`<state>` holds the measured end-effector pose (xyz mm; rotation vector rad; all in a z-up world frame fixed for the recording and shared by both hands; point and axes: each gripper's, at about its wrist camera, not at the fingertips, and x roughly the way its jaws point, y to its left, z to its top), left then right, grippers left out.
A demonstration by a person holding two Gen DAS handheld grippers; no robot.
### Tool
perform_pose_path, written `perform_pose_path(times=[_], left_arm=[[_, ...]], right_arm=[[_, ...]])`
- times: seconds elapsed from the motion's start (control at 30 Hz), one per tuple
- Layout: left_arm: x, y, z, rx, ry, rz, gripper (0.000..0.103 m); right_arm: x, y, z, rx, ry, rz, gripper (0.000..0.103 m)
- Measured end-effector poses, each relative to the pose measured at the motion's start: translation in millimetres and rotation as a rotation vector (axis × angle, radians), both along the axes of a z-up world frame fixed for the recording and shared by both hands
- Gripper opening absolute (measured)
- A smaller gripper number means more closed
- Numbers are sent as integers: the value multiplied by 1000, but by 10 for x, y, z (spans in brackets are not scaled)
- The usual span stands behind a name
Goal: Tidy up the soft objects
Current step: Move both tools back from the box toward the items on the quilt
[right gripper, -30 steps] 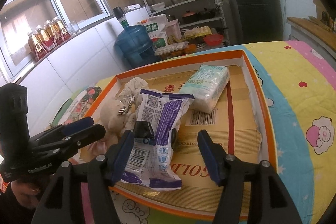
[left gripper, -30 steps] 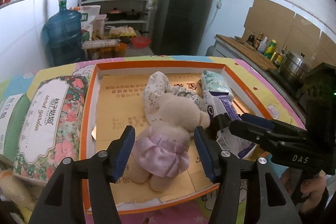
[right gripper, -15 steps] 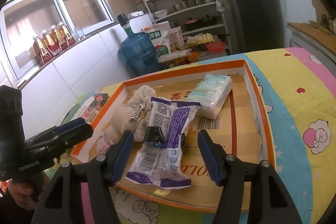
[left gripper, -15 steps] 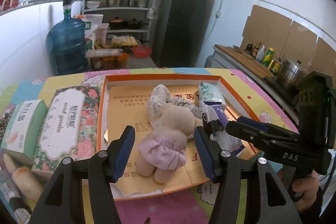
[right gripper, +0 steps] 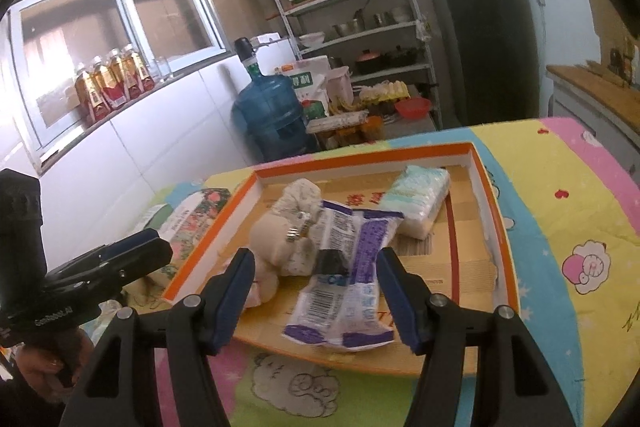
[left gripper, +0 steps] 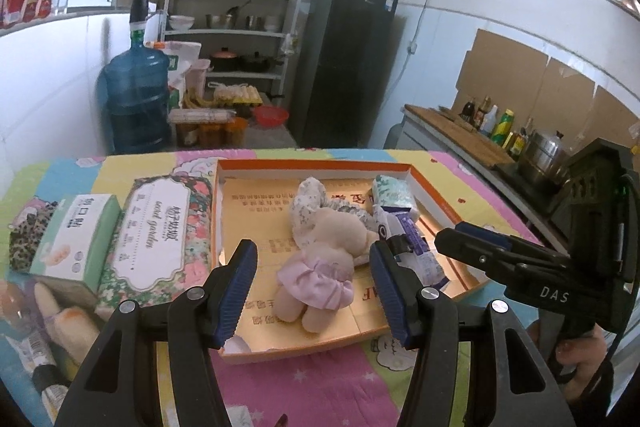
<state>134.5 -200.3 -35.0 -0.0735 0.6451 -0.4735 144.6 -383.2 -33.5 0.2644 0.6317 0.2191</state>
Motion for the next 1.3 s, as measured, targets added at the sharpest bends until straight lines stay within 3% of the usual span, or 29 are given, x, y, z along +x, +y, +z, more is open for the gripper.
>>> perform_pose_path(times=[0.63,1.3], left_arm=[[-481,825,231,-31,-100,138,60],[-716,1662,107,-74,-88,260,60]], right_arm=[[-170,778,243,-40,-59,105,63],[-291,1528,138,-68,-19,176,63]])
